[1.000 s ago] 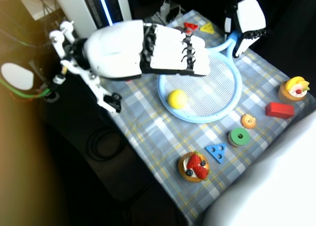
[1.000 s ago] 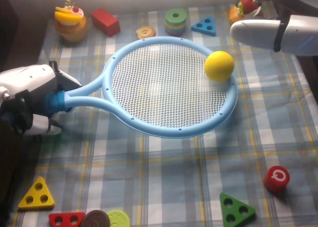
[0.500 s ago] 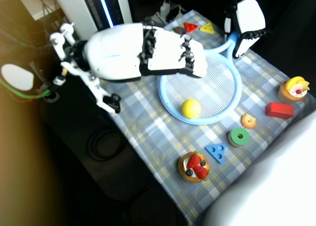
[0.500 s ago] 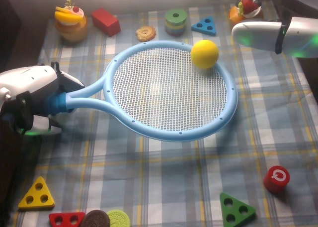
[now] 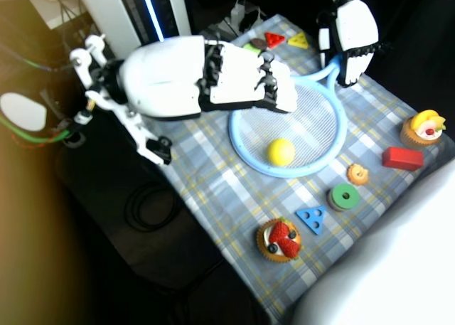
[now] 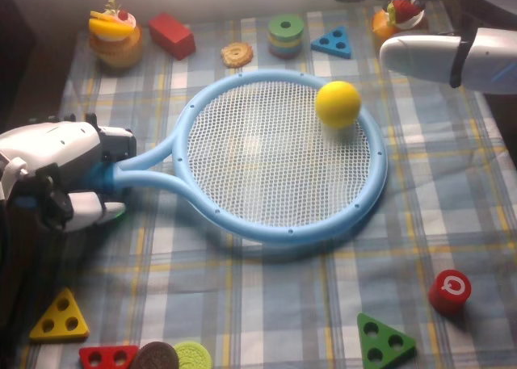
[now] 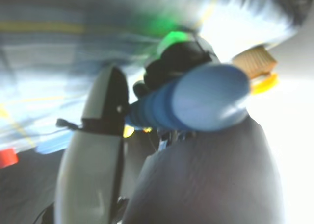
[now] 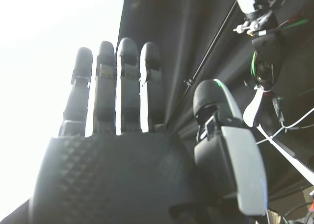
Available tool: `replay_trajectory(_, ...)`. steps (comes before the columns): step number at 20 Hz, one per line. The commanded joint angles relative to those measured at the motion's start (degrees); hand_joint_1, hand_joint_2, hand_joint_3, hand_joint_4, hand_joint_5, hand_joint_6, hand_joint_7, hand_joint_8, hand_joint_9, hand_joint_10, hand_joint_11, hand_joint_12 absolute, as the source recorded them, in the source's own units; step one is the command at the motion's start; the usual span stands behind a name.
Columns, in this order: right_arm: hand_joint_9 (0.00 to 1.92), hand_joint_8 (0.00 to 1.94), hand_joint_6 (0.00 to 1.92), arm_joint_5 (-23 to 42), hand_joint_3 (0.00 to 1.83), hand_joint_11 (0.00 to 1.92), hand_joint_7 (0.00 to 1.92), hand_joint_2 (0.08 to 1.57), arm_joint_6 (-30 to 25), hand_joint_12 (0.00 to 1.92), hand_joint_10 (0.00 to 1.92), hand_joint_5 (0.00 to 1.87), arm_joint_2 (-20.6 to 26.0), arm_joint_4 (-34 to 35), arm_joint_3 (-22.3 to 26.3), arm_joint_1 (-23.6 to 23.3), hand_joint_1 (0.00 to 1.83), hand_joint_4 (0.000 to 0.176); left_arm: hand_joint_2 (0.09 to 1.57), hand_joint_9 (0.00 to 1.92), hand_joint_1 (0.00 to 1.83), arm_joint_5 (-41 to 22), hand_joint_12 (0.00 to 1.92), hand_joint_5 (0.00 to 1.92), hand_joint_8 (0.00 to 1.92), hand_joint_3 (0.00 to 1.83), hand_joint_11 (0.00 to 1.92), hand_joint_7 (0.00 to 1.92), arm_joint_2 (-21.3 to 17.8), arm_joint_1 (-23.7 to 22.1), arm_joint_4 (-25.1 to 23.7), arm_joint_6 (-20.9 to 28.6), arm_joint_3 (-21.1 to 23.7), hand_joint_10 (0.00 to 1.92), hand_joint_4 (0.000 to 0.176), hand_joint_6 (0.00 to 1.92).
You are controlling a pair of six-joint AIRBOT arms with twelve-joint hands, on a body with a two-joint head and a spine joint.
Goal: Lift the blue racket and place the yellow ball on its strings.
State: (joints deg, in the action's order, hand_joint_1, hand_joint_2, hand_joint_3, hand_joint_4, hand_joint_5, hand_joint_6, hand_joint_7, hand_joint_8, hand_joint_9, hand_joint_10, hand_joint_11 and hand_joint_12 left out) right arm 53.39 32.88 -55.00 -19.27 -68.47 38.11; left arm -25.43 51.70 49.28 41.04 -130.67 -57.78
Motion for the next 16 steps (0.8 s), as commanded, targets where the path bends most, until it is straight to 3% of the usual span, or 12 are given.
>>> replay_trajectory(1,0.39,0.00,0.00,6.49,0.00,0.00,0.50,1.40,-0.15,0.66,0.00,0.50,-0.09,2.38,0.05,-0.48,0.05,0.012,1.25,0.58,0.98,-3.49,1.92,0.62,1.84,0.01,0.67,0.38,-0.02,-0.18,-0.86,-0.20,0.39,1.92,0.005,1.49)
replay_trajectory(2,0.40,0.00,0.00,6.49,0.00,0.00,0.51,1.40,-0.15,0.67,0.00,0.51,-0.11,2.38,0.04,-0.47,0.08,0.000,1.29,0.54,0.90,-3.86,1.92,0.62,1.79,0.01,0.62,0.36,-0.26,-0.15,-0.96,-0.20,0.70,1.88,0.083,1.53)
replay_trajectory(3,0.39,0.00,0.00,6.49,0.00,0.00,0.50,1.40,-0.15,0.66,0.00,0.51,-0.13,2.38,0.02,-0.47,0.06,0.000,1.28,0.55,0.91,-4.23,1.85,0.66,1.65,0.00,0.57,0.43,-0.50,-0.12,-1.11,-0.21,0.99,1.75,0.091,1.47)
replay_trajectory(4,0.39,0.00,0.00,6.49,0.00,0.00,0.50,1.40,-0.15,0.65,0.00,0.51,-0.18,2.38,-0.02,-0.46,0.06,0.002,1.15,0.54,0.95,-4.84,1.64,0.45,1.36,0.00,0.49,0.49,-0.82,-0.07,-1.35,-0.21,1.43,1.51,0.012,1.04)
replay_trajectory(5,0.40,0.00,0.00,6.49,0.00,0.00,0.51,1.39,-0.15,0.69,0.00,0.51,-0.21,2.38,-0.04,-0.45,0.07,0.001,1.11,0.54,0.95,-5.19,1.51,0.46,1.15,0.00,0.45,0.51,-0.93,-0.04,-1.36,-0.21,1.62,1.33,0.007,0.76)
replay_trajectory(6,0.40,0.00,0.00,6.49,0.00,0.00,0.50,1.39,-0.15,0.70,0.00,0.51,-0.24,2.38,-0.06,-0.42,0.06,0.011,1.09,0.52,0.92,-5.54,1.35,0.49,0.90,0.00,0.41,0.51,-1.01,0.01,-1.36,-0.21,1.76,1.10,0.018,0.48)
replay_trajectory(8,0.41,0.00,0.00,6.49,0.00,0.02,0.51,1.39,-0.15,0.72,0.01,0.51,-0.23,2.42,-0.06,-0.36,0.05,0.013,1.03,0.55,0.89,-6.44,1.15,0.52,0.53,0.00,0.44,0.52,-1.28,0.23,-1.32,-0.21,2.29,0.80,0.014,0.12)
replay_trajectory(10,0.38,0.00,0.00,6.50,0.00,0.00,0.49,1.39,-0.15,0.68,0.00,0.50,-0.23,2.51,-0.08,-0.28,0.05,0.023,1.01,0.51,0.83,-7.78,1.12,0.38,0.22,0.00,0.36,0.48,-1.84,0.59,-1.40,-0.02,3.14,0.62,0.047,0.00)
replay_trajectory(11,0.39,0.00,0.00,6.51,0.00,0.00,0.49,1.39,-0.15,0.68,0.00,0.50,-0.24,2.59,-0.08,-0.19,0.05,0.021,0.99,0.47,0.82,-9.32,1.14,0.27,0.11,0.00,0.29,0.44,-2.59,1.00,-2.77,2.55,4.01,0.55,0.092,0.00)
replay_trajectory(12,0.39,0.00,0.00,6.52,0.00,0.00,0.50,1.40,-0.15,0.68,0.00,0.51,-0.25,2.72,-0.09,-0.13,0.05,0.004,0.97,0.45,0.83,-10.67,1.20,0.21,0.05,0.00,0.25,0.41,-3.46,1.40,-4.75,6.43,4.69,0.50,0.105,0.00)
replay_trajectory(14,0.40,0.00,0.00,6.54,0.00,0.00,0.51,1.39,-0.15,0.71,0.00,0.52,-0.13,3.03,-0.08,0.04,0.09,0.000,1.00,0.36,0.72,-15.04,1.19,0.12,0.00,0.00,0.04,0.32,-6.22,2.62,-9.86,16.51,6.60,0.25,0.136,0.00)
replay_trajectory(16,0.41,0.00,0.00,6.75,0.00,0.03,0.51,1.40,-0.15,0.70,0.01,0.52,0.10,3.20,0.06,0.36,0.11,0.000,1.02,0.41,0.68,-20.39,1.27,0.11,0.01,0.00,0.00,0.31,-8.75,3.52,-13.19,22.33,8.78,0.11,0.136,0.00)
